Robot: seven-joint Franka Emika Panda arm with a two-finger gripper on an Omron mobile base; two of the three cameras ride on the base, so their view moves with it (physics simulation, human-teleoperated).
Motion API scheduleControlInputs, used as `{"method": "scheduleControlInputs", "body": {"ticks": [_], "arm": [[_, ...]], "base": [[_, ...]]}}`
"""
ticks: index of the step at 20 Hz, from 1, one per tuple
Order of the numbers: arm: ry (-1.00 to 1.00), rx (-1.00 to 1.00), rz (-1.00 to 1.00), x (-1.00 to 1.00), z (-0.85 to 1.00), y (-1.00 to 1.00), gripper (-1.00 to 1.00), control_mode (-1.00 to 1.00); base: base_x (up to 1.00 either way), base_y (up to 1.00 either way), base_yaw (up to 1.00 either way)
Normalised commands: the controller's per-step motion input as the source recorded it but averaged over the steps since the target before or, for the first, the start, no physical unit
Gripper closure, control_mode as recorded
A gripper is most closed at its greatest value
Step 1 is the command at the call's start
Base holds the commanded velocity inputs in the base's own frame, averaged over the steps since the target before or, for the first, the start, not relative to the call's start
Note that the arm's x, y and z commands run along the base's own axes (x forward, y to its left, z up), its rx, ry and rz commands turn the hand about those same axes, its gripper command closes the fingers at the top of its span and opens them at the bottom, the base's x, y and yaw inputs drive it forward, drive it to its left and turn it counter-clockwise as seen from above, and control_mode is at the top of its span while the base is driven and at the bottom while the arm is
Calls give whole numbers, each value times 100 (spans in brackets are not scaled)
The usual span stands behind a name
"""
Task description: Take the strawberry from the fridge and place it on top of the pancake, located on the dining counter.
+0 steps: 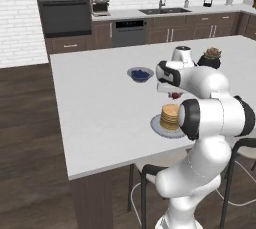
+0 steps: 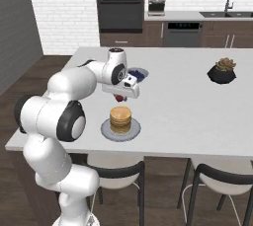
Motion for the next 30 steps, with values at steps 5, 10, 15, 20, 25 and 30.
{"method": "scheduleControlInputs", "body": {"ticks": [5, 10, 15, 20, 25, 30], "arm": [[0, 0, 0, -32, -18, 0, 100, -100], [-3, 0, 0, -20, -13, 0, 100, -100], [-9, 0, 0, 0, -1, 0, 100, -100], [-1, 0, 0, 14, -5, 0, 100, -100], [0, 0, 0, 1, -20, 0, 100, -100], [0, 0, 0, 0, -25, 0, 100, -100]], "base": [[0, 0, 0], [0, 0, 0], [0, 0, 0], [0, 0, 0], [0, 0, 0], [0, 0, 0]]}}
